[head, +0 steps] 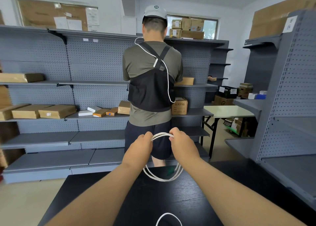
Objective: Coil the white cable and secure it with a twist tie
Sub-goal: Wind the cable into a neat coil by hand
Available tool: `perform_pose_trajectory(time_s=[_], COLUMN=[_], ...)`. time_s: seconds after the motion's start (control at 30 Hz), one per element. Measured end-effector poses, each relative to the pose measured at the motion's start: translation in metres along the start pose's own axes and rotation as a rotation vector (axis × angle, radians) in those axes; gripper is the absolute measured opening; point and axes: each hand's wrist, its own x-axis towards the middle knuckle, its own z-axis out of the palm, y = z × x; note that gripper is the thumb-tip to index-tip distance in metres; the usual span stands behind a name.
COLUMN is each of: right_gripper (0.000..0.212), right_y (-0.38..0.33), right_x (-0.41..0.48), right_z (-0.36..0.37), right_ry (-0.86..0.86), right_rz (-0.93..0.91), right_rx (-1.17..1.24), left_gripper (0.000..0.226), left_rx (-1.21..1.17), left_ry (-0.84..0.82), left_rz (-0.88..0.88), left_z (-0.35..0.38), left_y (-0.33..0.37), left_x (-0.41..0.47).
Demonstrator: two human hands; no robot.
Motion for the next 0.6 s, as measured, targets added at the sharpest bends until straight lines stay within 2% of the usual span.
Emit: perform_pose_trajectory(time_s=[0.1,0.27,0.5,0.6], right_gripper=[0.017,0.004,0.013,0.013], right_y=[-0.003,-0.002,0.002,0.004], right_x=[-0.001,-0.001,0.001,0.000], right_z=[0.002,-0.001,-0.004,-0.004], right_ry=[-0.055,-0.021,0.037,0.005], right_rz=[-0.086,-0.108,0.061,0.061], right_rx=[-0.062,-0.115,0.024,0.031], left_gripper=[0.012,0.013,0.018,0.020], left_rx=[-0.010,-0.026,-0.045,-0.028], left_ry=[-0.002,-0.010,-0.047,-0.032], left_rz=[0.005,0.026,0.039,0.028], left_z=[-0.001,-0.005,-0.004,-0.005], left_y=[0.001,0.002,0.000,0.001], left_x=[0.001,0.002,-0.008,-0.008])
